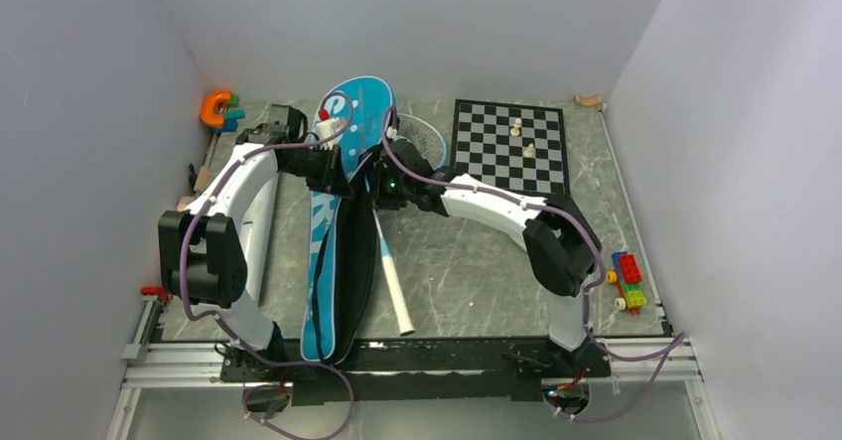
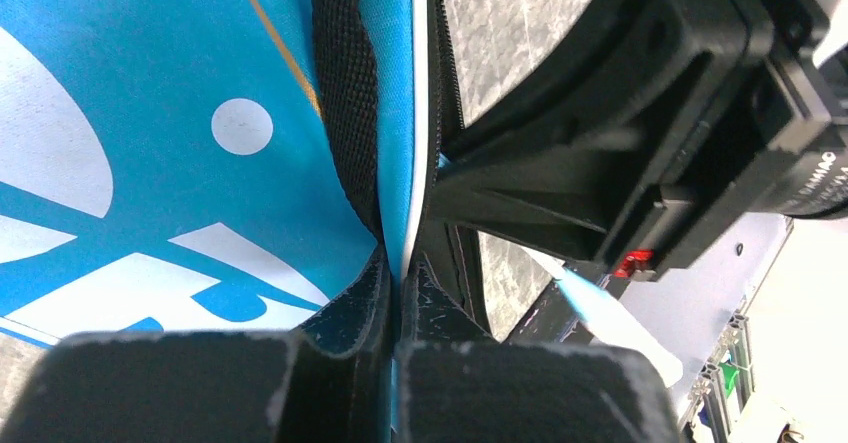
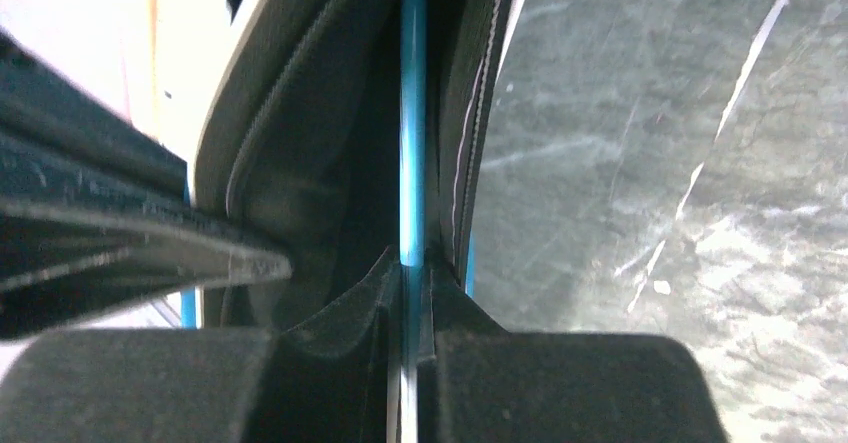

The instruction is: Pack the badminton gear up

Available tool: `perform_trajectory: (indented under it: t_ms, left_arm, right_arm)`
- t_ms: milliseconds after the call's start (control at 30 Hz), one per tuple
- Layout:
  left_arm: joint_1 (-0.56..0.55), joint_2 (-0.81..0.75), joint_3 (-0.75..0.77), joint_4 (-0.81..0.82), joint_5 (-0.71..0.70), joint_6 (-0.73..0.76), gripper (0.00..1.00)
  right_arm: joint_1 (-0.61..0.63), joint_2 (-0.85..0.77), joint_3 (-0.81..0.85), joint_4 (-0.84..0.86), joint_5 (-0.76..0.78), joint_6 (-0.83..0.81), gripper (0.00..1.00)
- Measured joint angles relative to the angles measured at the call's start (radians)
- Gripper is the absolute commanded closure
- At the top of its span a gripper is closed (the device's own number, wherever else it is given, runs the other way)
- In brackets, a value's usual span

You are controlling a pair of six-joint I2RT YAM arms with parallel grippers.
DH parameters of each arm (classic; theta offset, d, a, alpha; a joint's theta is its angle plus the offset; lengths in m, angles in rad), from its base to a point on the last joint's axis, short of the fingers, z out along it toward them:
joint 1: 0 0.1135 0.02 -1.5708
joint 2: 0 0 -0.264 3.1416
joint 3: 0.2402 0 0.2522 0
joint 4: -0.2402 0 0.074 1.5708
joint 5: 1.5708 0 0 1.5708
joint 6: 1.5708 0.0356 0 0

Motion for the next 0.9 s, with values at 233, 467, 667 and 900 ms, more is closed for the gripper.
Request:
perform_trajectory:
  t_ms: [233,467,667,900]
  left_arm:
    - [0.002,0.0,0.0,0.01,0.008,0.001,1.0]
    - [0.01,0.0,0.003,-0.006,0.005,0.002,1.0]
    - [0.024,0.001,0.014,-0.02,0.002,-0.002,1.0]
    - [0.064,0.007,0.014,-0.012,-0.043,-0.014,1.0]
  right_arm:
    - [0.003,0.087,0.081,0.046,0.007,0.046,0.57]
    - [-0.016,0.106,0.097,0.026,-0.059,0.001,0.29]
    - [-0.049,0.032,0.046,-0.002,-0.122,-0.063,0.22]
    - [-0.193,-0.197,0.001,-0.08,-0.114,-0.174,0.31]
